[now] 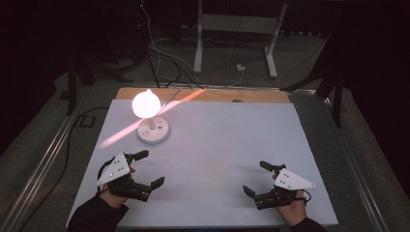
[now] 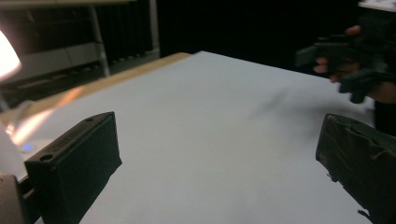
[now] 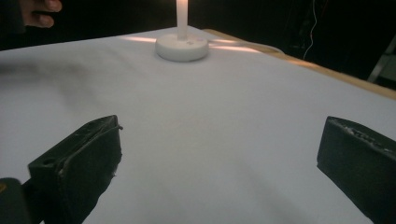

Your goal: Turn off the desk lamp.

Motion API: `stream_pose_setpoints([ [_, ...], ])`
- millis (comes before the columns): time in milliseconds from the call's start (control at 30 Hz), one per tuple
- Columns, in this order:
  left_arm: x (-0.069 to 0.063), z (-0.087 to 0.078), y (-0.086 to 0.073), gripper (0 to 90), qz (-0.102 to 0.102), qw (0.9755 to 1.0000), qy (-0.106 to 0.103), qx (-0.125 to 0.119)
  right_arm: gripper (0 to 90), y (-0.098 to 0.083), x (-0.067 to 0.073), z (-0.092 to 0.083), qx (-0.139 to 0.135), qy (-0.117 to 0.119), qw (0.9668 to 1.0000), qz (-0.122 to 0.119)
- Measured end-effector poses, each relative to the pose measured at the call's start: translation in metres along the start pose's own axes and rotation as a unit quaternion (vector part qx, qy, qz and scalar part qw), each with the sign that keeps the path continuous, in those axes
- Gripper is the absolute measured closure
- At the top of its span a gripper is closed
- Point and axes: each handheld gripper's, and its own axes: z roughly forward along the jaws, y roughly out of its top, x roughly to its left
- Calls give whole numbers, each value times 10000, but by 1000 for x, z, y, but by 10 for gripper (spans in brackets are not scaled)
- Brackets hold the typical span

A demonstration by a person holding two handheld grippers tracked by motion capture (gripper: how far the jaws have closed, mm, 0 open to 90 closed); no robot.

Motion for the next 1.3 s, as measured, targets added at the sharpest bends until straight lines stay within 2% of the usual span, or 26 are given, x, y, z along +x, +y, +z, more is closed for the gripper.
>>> stream_pose_setpoints([
  [200,10,8,10,4,-23,9998,171,-31,0,-2,-4,2,-15,-26,9999,118],
  [267,11,9,11,4,-22,9998,191,-16,0,-2,-5,1,-23,-50,9999,121],
  [300,12,11,14,4,1,9995,303,24,0,-2,-4,0,-28,-61,9999,126],
  [400,13,13,16,4,-18,9992,399,56,0,-2,-5,-1,-52,-97,9999,117],
  [533,15,17,19,4,-6,9988,477,92,0,-2,-5,0,-18,-90,9999,124],
  [733,19,25,22,4,-14,9984,553,139,0,-3,-6,0,-6,-89,9998,154],
  [867,21,32,22,4,-17,9985,533,147,0,-3,-5,1,6,-75,9999,145],
  [900,23,36,21,4,-82,9986,490,194,0,-3,-5,1,9,-74,9999,150],
  [1133,30,50,18,4,-147,9978,527,386,0,-3,-6,1,22,-68,9998,165],
  [1200,31,54,17,4,-125,9975,582,378,0,-3,-6,1,22,-62,9998,163],
  [1300,34,60,15,4,-232,9966,667,418,0,-3,-6,1,13,-40,9999,157],
])
